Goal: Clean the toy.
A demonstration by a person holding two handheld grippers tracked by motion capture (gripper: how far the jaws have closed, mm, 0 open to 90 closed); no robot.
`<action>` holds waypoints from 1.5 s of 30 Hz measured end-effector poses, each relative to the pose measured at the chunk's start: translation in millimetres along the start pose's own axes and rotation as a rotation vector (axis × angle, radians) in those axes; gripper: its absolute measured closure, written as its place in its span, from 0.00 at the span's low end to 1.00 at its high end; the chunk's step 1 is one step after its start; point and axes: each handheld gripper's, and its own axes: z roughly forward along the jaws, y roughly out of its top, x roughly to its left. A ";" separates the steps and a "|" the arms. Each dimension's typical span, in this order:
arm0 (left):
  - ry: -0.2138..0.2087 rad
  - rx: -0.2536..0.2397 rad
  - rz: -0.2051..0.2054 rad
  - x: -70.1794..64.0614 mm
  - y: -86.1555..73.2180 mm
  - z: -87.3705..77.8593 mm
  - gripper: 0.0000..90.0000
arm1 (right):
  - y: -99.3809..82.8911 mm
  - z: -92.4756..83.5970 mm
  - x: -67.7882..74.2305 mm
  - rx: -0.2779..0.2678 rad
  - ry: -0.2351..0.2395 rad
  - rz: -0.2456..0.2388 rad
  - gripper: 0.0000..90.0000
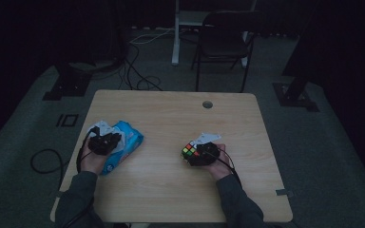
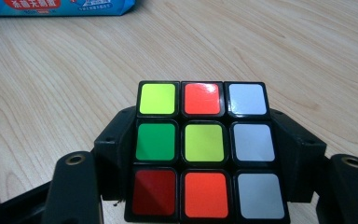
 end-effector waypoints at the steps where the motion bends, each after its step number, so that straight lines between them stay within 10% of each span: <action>1: -0.004 -0.002 -0.002 -0.2 0.9 -0.1 0.98 | -0.1 0.0 -0.1 -0.001 -0.001 -0.001 0.38; 21: -0.176 -0.142 0.048 -29.8 33.0 -28.1 1.00 | -0.2 -1.6 1.1 -0.011 0.000 0.002 0.38; 32: -0.047 -0.126 0.018 -21.2 2.7 -28.8 0.64 | 0.1 -5.6 0.4 -0.025 0.000 0.006 0.38; 45: 0.021 -0.055 0.046 -11.7 -12.4 -11.1 0.48 | 0.1 -3.3 3.4 -0.018 0.004 0.000 0.38</action>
